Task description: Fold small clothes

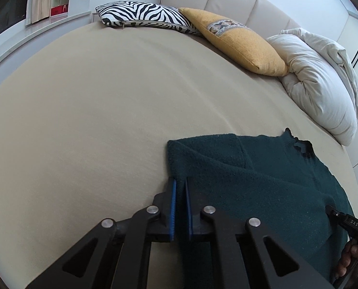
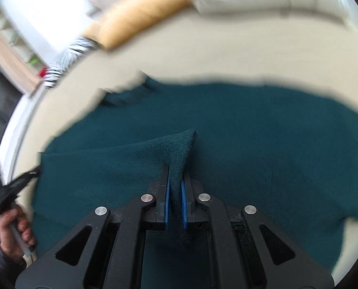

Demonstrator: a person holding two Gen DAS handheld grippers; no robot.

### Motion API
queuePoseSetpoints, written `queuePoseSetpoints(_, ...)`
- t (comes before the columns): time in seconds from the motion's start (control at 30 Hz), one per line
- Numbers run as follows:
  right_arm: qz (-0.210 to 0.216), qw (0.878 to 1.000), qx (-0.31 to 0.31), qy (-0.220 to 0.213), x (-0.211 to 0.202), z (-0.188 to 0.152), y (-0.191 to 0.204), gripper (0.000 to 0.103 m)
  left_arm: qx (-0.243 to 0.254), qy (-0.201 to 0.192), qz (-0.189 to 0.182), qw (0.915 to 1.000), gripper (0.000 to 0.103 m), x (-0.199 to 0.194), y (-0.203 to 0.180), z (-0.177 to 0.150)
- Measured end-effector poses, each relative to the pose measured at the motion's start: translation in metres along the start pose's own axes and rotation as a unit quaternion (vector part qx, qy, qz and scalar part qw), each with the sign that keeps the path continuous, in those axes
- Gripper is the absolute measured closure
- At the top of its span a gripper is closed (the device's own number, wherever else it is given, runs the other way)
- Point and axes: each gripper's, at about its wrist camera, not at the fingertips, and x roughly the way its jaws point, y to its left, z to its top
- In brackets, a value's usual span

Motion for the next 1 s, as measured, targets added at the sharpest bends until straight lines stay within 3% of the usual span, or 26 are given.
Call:
queuePoseSetpoints(0.07, 0.022, 1.000, 0.019, -0.013, -0.001, -0.004, -0.008, 0.097, 0.009, -0.001, 0.004, 1.0000, 0.095, 0.001, -0.002, 0.000)
queuePoseSetpoints(0.3, 0.032, 0.999, 0.032, -0.029, -0.010, -0.001, -0.011, 0.096, 0.013, 0.000, 0.001, 0.9999, 0.093, -0.001, -0.003, -0.001)
queuePoseSetpoints(0.67, -0.008, 0.999, -0.008, -0.030, -0.014, 0.007, 0.001, 0.094, 0.010, -0.005, 0.002, 0.9999, 0.090, -0.004, -0.003, -0.006)
queuePoseSetpoints(0.8, 0.038, 0.998, 0.036, -0.024, -0.012, 0.003, -0.021, 0.087, -0.003, -0.024, 0.029, 0.9993, 0.080, -0.024, 0.000, -0.006)
queuePoseSetpoints(0.87, 0.025, 0.997, 0.059, -0.040, -0.025, 0.003, -0.028, 0.082, 0.001, -0.064, 0.043, 0.9971, 0.080, -0.047, -0.007, -0.007)
queuePoseSetpoints(0.9, 0.019, 0.995, 0.074, -0.070, -0.041, 0.003, -0.029, 0.082, 0.011, -0.073, 0.036, 0.9966, 0.080, -0.054, -0.014, -0.007)
queuePoseSetpoints(0.97, 0.054, 0.991, 0.079, -0.097, -0.057, 0.004, -0.023, 0.082, 0.046, -0.082, 0.023, 0.9953, 0.076, -0.060, -0.037, -0.013)
queuePoseSetpoints(1.0, 0.100, 0.988, 0.075, -0.095, -0.060, 0.005, -0.009, 0.082, 0.073, -0.077, 0.018, 0.9942, 0.073, -0.057, -0.051, -0.018)
